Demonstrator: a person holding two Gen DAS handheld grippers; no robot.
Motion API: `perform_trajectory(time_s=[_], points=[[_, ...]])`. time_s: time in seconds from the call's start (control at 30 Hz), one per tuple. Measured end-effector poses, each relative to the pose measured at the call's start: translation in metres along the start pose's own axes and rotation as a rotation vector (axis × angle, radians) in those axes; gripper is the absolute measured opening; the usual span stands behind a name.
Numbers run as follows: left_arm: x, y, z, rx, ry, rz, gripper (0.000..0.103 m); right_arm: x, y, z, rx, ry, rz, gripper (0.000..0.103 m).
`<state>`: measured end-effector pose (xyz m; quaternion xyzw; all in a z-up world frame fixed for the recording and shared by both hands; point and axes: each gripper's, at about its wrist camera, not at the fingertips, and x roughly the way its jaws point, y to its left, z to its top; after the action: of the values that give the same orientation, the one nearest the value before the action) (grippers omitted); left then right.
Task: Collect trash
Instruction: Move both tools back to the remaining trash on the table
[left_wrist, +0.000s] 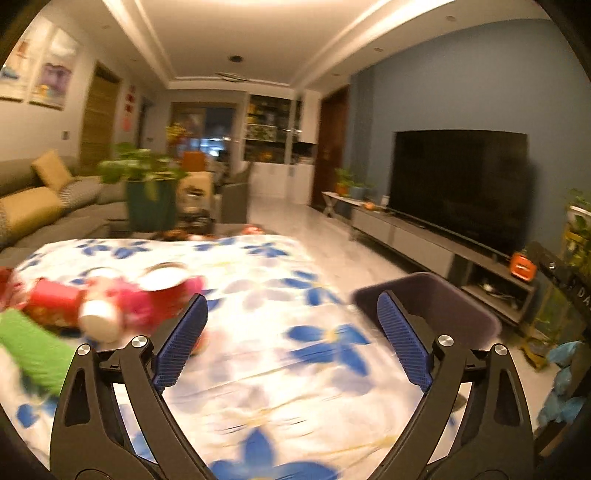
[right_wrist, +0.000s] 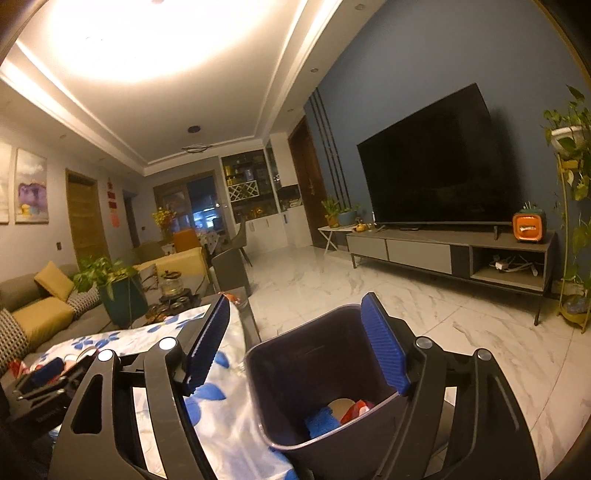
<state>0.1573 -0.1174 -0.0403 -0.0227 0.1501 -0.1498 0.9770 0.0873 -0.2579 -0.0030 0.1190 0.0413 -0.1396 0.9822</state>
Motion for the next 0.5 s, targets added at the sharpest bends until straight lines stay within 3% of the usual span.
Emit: perform_trajectory(time_s=[0.33,0.5], points=[[-0.044,0.105,-0.023,-0.082,-0.006,0.298,0.093,-0.002,0.055,-0.023,-0.037,0.058,0.149,0.074],[-0.067,0.150,-0.033,-0.125,-0.009,0.392,0.093,-0.001,0.094,-0.040,-0.072,0.091,0.234,0.074]])
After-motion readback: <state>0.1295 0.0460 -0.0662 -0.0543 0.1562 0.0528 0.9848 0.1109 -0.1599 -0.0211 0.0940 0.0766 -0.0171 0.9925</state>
